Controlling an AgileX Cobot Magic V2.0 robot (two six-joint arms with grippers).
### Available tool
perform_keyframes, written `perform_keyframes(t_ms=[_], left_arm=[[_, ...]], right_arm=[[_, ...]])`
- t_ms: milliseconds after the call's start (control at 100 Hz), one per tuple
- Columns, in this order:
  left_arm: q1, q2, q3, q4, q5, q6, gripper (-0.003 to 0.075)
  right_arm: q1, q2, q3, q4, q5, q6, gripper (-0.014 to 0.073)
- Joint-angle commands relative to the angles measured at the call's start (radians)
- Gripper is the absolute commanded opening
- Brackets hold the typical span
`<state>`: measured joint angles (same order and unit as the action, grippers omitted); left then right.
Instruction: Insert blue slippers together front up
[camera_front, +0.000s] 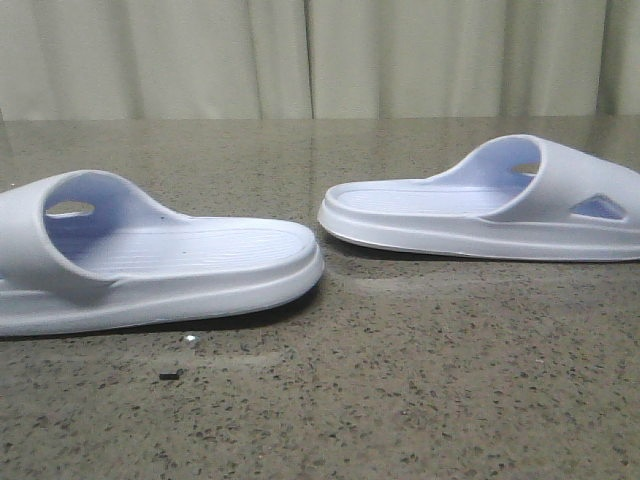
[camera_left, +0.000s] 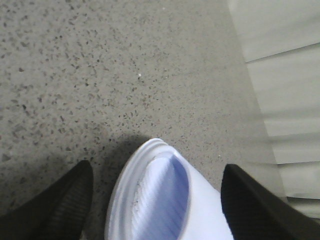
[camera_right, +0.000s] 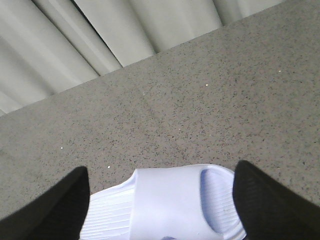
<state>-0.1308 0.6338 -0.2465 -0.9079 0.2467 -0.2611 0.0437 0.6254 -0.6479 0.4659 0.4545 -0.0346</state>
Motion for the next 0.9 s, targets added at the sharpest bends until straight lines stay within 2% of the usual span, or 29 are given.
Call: perform_keyframes(t_ms=[0, 890], left_arm=[[-0.001, 0.04, -0.025, -0.035, -0.046, -0.009, 0.0466], [-0.001, 0.091, -0.027, -0.044, -0.027, 0.002, 0.0466]], right_arm=[[-0.007, 0.009, -0.037, 0.013, -0.077, 0.003, 0.0517], [-0.007, 0.009, -0.037, 0.013, -0.105, 0.003, 0.0517]])
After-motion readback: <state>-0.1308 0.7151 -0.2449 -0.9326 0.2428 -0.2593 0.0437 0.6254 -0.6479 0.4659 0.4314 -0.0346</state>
